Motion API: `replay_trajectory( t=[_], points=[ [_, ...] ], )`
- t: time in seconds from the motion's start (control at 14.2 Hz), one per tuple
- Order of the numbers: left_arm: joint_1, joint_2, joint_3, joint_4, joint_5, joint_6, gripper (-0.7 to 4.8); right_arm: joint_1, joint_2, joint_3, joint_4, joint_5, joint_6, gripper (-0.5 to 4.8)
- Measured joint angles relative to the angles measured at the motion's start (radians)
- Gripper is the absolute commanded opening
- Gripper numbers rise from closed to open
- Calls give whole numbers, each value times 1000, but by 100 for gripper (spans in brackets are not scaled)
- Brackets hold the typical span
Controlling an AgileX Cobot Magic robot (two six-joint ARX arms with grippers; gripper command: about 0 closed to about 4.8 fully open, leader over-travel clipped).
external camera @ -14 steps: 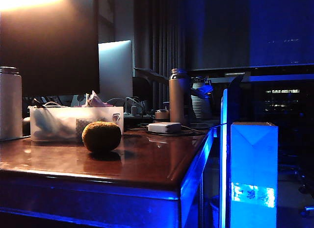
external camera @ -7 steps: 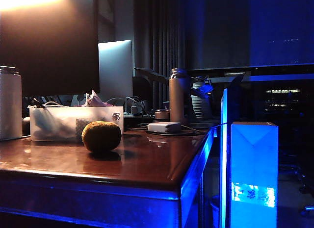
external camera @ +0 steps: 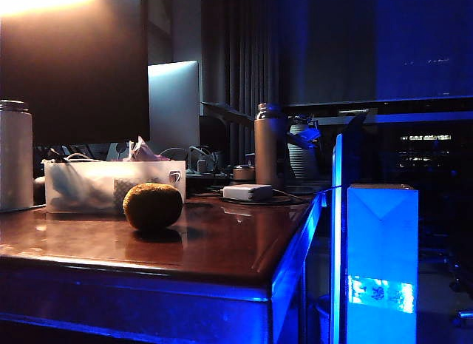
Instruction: Pick up the kiwi and place it into the translucent box.
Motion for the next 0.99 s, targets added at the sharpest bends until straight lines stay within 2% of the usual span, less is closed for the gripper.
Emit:
replay_trajectory(
  t=[0.07, 0.21, 0.35, 0.49, 0.71, 0.99],
  points=[
    [0, 61, 67, -54, 15, 11, 12, 0, 64, 45, 3, -60, -19, -6],
    [0, 189, 203, -200, 90, 25, 12, 9, 294, 192, 2, -276, -63, -6],
    [0, 278, 293, -253, 169, 28, 12, 86, 526, 353, -3, -402, -116, -6],
    [0, 330, 331, -328, 189, 28, 12, 179, 724, 502, -44, -443, -195, -5],
    [0, 332, 334, -357, 198, 28, 12, 327, 984, 665, -51, -457, -294, -5],
    [0, 332, 336, -359, 200, 28, 13, 468, 1211, 758, -47, -457, -458, -4]
  ],
)
